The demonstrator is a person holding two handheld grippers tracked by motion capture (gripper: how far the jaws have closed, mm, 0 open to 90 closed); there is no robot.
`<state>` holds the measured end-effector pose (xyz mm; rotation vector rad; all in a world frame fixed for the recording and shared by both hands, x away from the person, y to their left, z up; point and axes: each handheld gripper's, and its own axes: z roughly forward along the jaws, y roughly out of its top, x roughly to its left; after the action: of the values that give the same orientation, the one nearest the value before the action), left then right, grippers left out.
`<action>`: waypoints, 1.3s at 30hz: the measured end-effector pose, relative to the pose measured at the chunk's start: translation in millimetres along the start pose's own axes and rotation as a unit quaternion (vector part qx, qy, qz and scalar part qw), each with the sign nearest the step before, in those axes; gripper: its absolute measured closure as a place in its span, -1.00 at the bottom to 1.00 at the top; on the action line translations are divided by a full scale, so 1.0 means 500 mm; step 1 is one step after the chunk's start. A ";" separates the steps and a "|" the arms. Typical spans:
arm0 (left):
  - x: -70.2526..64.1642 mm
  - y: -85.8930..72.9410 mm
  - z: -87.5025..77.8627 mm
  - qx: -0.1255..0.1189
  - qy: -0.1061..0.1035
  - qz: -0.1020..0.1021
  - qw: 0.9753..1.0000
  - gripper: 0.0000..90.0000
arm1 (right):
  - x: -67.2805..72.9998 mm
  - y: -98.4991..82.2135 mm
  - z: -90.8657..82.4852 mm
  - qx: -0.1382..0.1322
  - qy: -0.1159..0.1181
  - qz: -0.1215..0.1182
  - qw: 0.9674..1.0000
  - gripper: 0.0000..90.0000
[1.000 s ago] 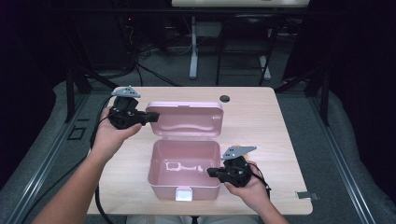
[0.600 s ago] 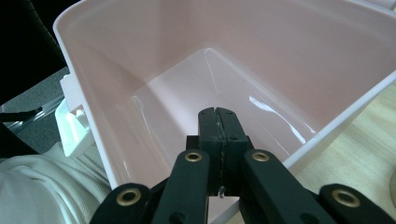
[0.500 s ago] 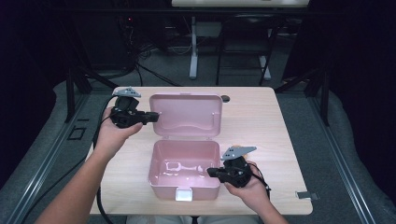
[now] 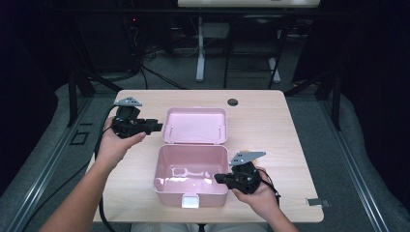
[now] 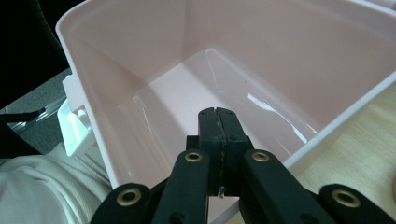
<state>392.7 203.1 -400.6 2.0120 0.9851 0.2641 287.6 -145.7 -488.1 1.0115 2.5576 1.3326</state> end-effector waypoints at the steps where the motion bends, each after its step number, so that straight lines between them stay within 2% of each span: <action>1: 0.002 -0.005 -0.002 -0.004 0.001 -0.003 1.000 0.48 | 0.000 0.000 0.000 0.001 0.000 -0.001 1.000 1.00; 5: 0.006 -0.029 -0.011 -0.010 0.005 -0.004 1.000 0.41 | 0.001 0.000 0.000 0.001 -0.002 -0.003 1.000 1.00; 9: 0.005 -0.051 -0.018 -0.016 -0.004 -0.007 1.000 0.37 | 0.000 0.001 0.000 0.003 -0.001 0.000 1.000 1.00; 12: -0.001 -0.068 -0.023 -0.016 -0.001 0.007 1.000 0.36 | 0.001 0.002 0.000 0.004 -0.001 0.001 1.000 1.00; 18: -0.016 -0.098 -0.028 -0.029 0.011 0.019 0.999 0.37 | 0.002 0.003 0.000 0.005 0.000 -0.002 1.000 0.98; 23: -0.027 -0.115 -0.031 -0.028 0.018 0.030 0.999 0.37 | 0.007 0.006 -0.001 0.009 0.002 -0.004 1.000 0.91; 26: -0.031 -0.124 -0.032 -0.032 0.021 0.029 0.999 0.33 | 0.011 0.010 -0.006 0.003 0.004 -0.005 1.000 0.80; 28: -0.031 -0.131 -0.031 -0.028 0.019 0.026 0.999 0.30 | 0.014 0.014 -0.012 -0.004 0.001 -0.007 1.000 0.77; 30: -0.029 -0.133 -0.029 -0.018 0.022 0.033 0.999 0.30 | 0.014 0.018 -0.016 -0.009 0.000 -0.006 1.000 0.73; 39: -0.023 -0.140 -0.040 -0.031 0.022 0.023 0.999 0.27 | 0.002 0.025 -0.016 -0.016 0.001 0.005 1.000 0.69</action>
<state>336.6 229.6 -440.7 1.9818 0.9473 0.3599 290.3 -145.5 -473.4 1.0182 2.5272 1.3738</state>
